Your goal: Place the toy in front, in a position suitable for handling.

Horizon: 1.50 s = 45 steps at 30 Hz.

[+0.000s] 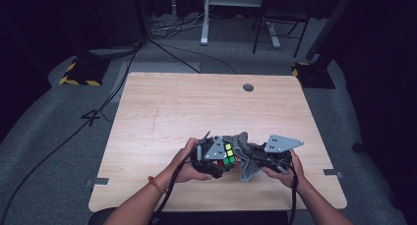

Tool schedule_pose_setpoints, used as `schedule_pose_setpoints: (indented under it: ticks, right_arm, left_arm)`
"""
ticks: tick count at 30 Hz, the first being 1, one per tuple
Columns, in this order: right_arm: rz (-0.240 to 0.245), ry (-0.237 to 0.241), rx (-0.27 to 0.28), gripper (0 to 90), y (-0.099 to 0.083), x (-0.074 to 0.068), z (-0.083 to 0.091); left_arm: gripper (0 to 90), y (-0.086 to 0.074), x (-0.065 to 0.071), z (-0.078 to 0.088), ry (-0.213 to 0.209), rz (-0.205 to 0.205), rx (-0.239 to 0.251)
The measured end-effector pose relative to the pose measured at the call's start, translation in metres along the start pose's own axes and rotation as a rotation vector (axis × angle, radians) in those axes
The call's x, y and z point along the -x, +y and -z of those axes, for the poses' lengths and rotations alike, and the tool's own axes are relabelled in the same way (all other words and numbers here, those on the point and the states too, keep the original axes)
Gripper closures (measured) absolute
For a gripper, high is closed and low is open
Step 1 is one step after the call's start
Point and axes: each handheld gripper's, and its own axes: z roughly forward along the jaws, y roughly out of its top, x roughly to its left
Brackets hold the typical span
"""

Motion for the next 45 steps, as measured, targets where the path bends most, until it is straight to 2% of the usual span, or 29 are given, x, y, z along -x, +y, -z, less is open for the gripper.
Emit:
schedule_pose_setpoints:
  ticks: [3, 6, 7, 9, 11, 14, 18, 24, 29, 30, 31, 32, 33, 34, 35, 36, 38, 40, 41, 45]
  right_arm:
    - [-0.004, 0.015, -0.015, 78.7, -0.004, -0.001, -0.001]
    - [0.002, 0.029, 0.003, 78.7, -0.002, -0.004, 0.0]
    - [0.003, 0.042, 0.031, 78.7, 0.001, -0.005, 0.003]
    - [0.005, 0.042, 0.043, 78.7, 0.003, -0.007, 0.004]
    - [0.039, 0.061, 0.07, 78.7, 0.01, -0.015, 0.007]
    - [0.058, 0.052, 0.073, 78.8, 0.013, -0.019, 0.007]
    - [0.063, 0.076, 0.1, 79.0, 0.016, -0.021, 0.009]
    - [0.069, 0.095, 0.104, 79.0, 0.02, -0.025, 0.004]
    - [0.068, 0.091, 0.097, 78.9, 0.022, -0.025, 0.001]
    - [0.068, 0.086, 0.092, 78.9, 0.021, -0.024, 0.001]
    - [0.074, 0.061, 0.079, 78.8, 0.02, -0.022, 0.001]
    - [0.074, 0.061, 0.079, 78.8, 0.02, -0.022, 0.001]
    - [0.079, 0.041, 0.066, 78.8, 0.018, -0.02, 0.001]
    - [0.077, 0.009, 0.034, 78.8, 0.012, -0.012, 0.001]
    - [0.049, 0.001, 0.025, 78.9, 0.008, -0.007, 0.0]
    - [0.049, 0.001, 0.025, 78.9, 0.008, -0.007, 0.0]
    - [-0.002, 0.003, 0.012, 78.9, -0.001, 0.004, 0.0]
    - [-0.025, -0.006, -0.007, 78.9, -0.006, 0.01, 0.0]
    - [-0.045, 0.01, -0.008, 78.9, -0.009, 0.012, -0.001]
    - [-0.043, 0.035, -0.004, 79.0, -0.007, 0.009, -0.003]
  left_arm:
    - [33.6, -0.001, -0.004, 0.005, 0.018, 0.007, 0.012]
    - [33.6, -0.004, -0.006, 0.005, 0.027, 0.012, 0.0]
    - [33.5, -0.004, -0.006, 0.004, 0.024, 0.013, -0.003]
    - [33.6, -0.005, -0.005, 0.0, 0.017, 0.011, -0.017]
    - [33.5, -0.004, -0.002, -0.005, -0.001, -0.001, -0.025]
    - [33.5, -0.003, 0.002, -0.01, -0.01, -0.016, -0.043]
    - [33.4, -0.002, 0.006, -0.014, -0.019, -0.012, -0.055]
    - [33.1, -0.001, 0.01, -0.025, -0.016, -0.017, -0.097]
    - [33.3, -0.002, 0.009, -0.029, -0.008, -0.011, -0.104]
    - [33.3, -0.002, 0.008, -0.028, 0.001, -0.016, -0.102]
    - [33.4, -0.002, 0.008, -0.028, 0.001, -0.016, -0.099]
    - [33.4, -0.002, 0.007, -0.027, 0.004, -0.011, -0.095]
    - [33.4, -0.002, 0.006, -0.025, 0.0, -0.012, -0.09]
    - [33.4, -0.001, 0.006, -0.023, 0.006, -0.012, -0.084]
    - [33.4, -0.001, 0.005, -0.02, 0.006, -0.007, -0.074]
    - [33.4, -0.001, 0.003, -0.017, 0.003, -0.004, -0.061]
    - [33.4, -0.002, 0.001, -0.011, 0.001, 0.012, -0.027]
    - [33.5, -0.001, -0.001, -0.004, -0.012, 0.02, 0.014]
    - [33.5, -0.001, -0.001, -0.001, -0.008, 0.017, 0.018]
    - [33.4, 0.0, -0.001, 0.0, -0.015, 0.014, 0.031]
